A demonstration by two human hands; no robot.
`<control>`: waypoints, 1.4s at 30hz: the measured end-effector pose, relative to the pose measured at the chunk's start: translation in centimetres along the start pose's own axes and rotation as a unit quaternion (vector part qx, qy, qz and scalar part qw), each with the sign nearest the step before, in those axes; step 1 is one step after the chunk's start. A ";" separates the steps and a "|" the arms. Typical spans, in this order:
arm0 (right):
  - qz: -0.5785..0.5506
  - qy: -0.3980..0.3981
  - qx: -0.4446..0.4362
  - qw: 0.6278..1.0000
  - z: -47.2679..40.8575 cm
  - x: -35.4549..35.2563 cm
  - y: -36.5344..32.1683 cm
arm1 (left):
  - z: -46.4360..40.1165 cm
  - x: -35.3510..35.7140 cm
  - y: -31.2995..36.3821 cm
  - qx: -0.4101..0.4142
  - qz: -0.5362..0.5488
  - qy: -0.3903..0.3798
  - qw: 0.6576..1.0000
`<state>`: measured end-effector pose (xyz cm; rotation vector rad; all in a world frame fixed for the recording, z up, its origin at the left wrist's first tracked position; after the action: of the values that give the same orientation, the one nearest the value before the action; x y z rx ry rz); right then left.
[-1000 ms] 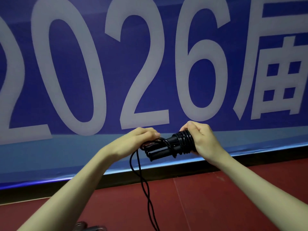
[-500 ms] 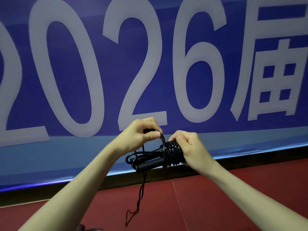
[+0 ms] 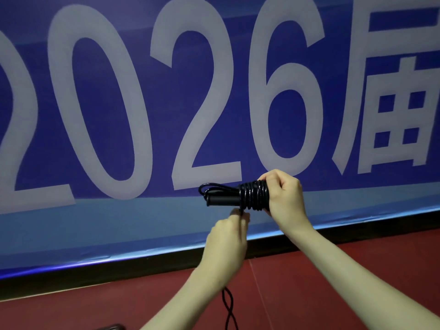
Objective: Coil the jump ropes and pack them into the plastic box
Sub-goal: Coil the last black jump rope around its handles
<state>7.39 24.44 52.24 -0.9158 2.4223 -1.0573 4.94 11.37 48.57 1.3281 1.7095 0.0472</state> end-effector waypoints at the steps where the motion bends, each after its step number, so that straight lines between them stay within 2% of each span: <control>1: 0.023 0.007 -0.013 1.000 -0.3 -0.1 0.1 | 0.4 -0.1 0.2 0.008 -0.098 0.000 0.995; 3: 0.068 0.014 -0.041 0.997 -0.8 -0.4 0.3 | 0.2 -1.0 0.7 0.017 -0.209 0.007 0.978; 5: 0.092 0.014 -0.053 0.994 -1.1 -0.8 0.5 | 0.2 -1.9 1.8 0.071 -0.283 -0.040 0.956; 6: 0.101 0.011 -0.062 0.993 -1.3 -0.9 0.5 | 0.1 -2.2 2.1 0.103 -0.326 -0.032 0.939; 9: 0.129 -0.006 -0.107 0.986 -1.4 -1.2 0.5 | -0.4 -3.0 2.1 0.119 -0.353 -0.045 0.927; 12: 0.139 -0.030 -0.146 0.979 -1.3 -1.4 0.1 | -0.9 -4.6 2.3 0.154 -0.350 -0.018 0.924; 15: 0.149 -0.075 -0.182 0.969 -0.8 -1.6 -0.4 | -1.3 -5.7 2.5 0.172 -0.293 -0.045 0.939; 19: 0.164 -0.138 -0.216 0.952 0.0 -1.7 -1.4 | -2.2 -7.0 1.9 0.151 -0.202 -0.089 0.964; 21: 0.160 -0.178 -0.211 0.948 0.0 -1.8 -1.9 | -2.4 -7.2 1.8 0.135 -0.173 -0.103 0.970; 25: 0.127 -0.247 -0.165 0.946 -0.4 -2.3 -2.4 | -2.6 -7.2 2.2 0.154 -0.143 -0.100 0.973; 28: 0.045 -0.268 -0.101 0.957 -0.2 -2.7 -2.4 | -3.2 -7.3 1.8 0.116 0.050 -0.168 0.978; 31: -0.030 -0.262 -0.067 0.962 0.1 -2.6 -2.5 | -3.7 -6.9 1.6 0.054 0.246 -0.228 0.940; 38: -0.105 -0.182 0.035 0.977 0.7 -2.4 -1.5 | -3.3 -3.8 0.1 0.007 0.410 -0.142 0.901; 40: -0.125 -0.151 0.072 0.978 0.9 -2.3 -1.2 | -2.9 -3.3 0.3 -0.014 0.434 -0.085 0.897; 42: -0.140 -0.112 0.109 0.978 1.0 -2.2 -0.8 | -2.8 -2.9 0.7 -0.071 0.440 -0.008 0.895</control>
<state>9.91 25.00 52.25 -1.2491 1.9887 -1.2146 3.50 10.72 52.37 1.8708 0.9382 0.6638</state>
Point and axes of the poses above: each hand's wrist, its own z-axis away from the middle knuckle, its own x-axis out of the palm, y = z × x, the point moved 3 cm from there along -z, towards the middle knuckle, and after that the axes turned 4 degrees about z, right-handed, at the moved point
